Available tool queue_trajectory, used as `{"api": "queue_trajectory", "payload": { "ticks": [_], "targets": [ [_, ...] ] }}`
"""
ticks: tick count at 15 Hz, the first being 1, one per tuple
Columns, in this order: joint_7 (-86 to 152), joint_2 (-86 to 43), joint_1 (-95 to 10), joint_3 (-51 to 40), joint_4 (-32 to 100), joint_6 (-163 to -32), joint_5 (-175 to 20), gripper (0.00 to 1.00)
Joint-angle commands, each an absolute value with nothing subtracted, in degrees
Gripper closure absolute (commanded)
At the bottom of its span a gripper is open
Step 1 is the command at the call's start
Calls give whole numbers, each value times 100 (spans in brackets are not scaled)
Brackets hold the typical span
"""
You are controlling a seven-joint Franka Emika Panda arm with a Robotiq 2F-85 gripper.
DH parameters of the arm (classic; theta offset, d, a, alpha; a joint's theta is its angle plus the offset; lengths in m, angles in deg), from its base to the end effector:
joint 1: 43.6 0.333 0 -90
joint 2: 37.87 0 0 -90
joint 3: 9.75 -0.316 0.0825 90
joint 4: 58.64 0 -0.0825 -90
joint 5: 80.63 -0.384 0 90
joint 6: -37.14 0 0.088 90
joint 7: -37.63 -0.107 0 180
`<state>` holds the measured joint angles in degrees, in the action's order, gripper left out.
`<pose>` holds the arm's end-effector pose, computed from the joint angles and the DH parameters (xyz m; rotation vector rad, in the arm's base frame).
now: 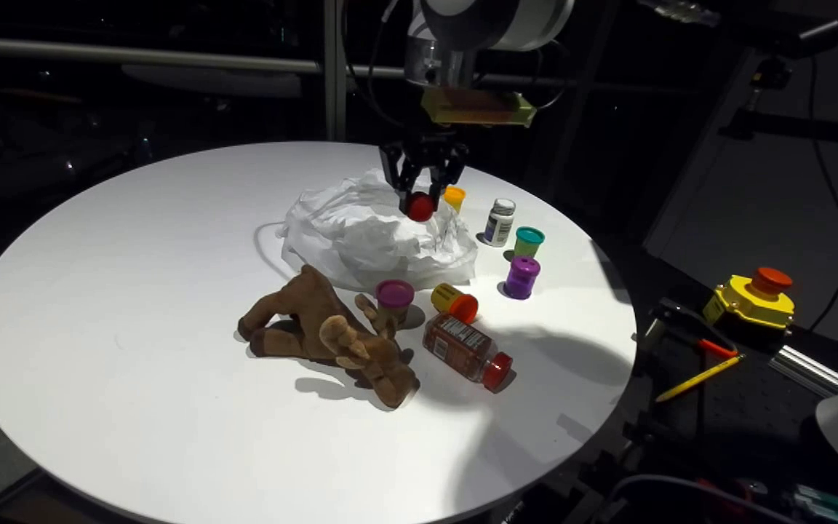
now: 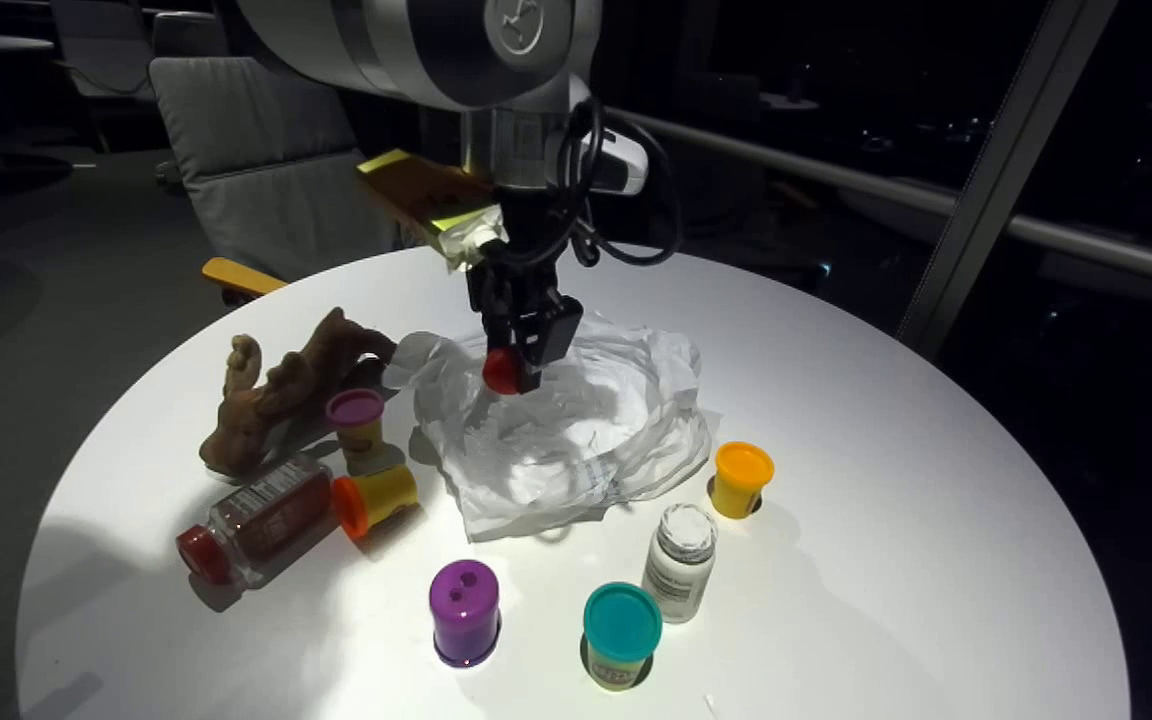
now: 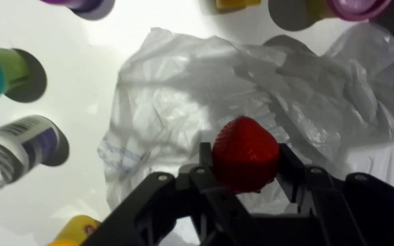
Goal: Remove the objects in the plastic and put them on the table
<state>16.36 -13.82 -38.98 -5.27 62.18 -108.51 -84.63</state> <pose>0.5821 0.0008 0.2163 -3.0622 0.6513 -0.0217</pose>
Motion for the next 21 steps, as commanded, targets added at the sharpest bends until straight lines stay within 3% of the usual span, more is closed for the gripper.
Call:
{"api": "queue_trajectory", "payload": {
  "ticks": [1,6,18,19,20,21],
  "targets": [
    [1616,-2286,-3901,-481,7655,-11527,-8407,77],
    [2071,-2590,-4067,-621,8514,-11753,-8538,77],
    [3066,-1403,-4113,-785,8162,-12120,-8294,77],
    [3068,-1428,-4102,-762,8188,-12147,-8266,27],
    [3108,-1601,-4129,-767,8280,-12188,-8272,26],
    [3189,-1818,-4211,-829,8417,-12279,-8366,19]
  ]
}}
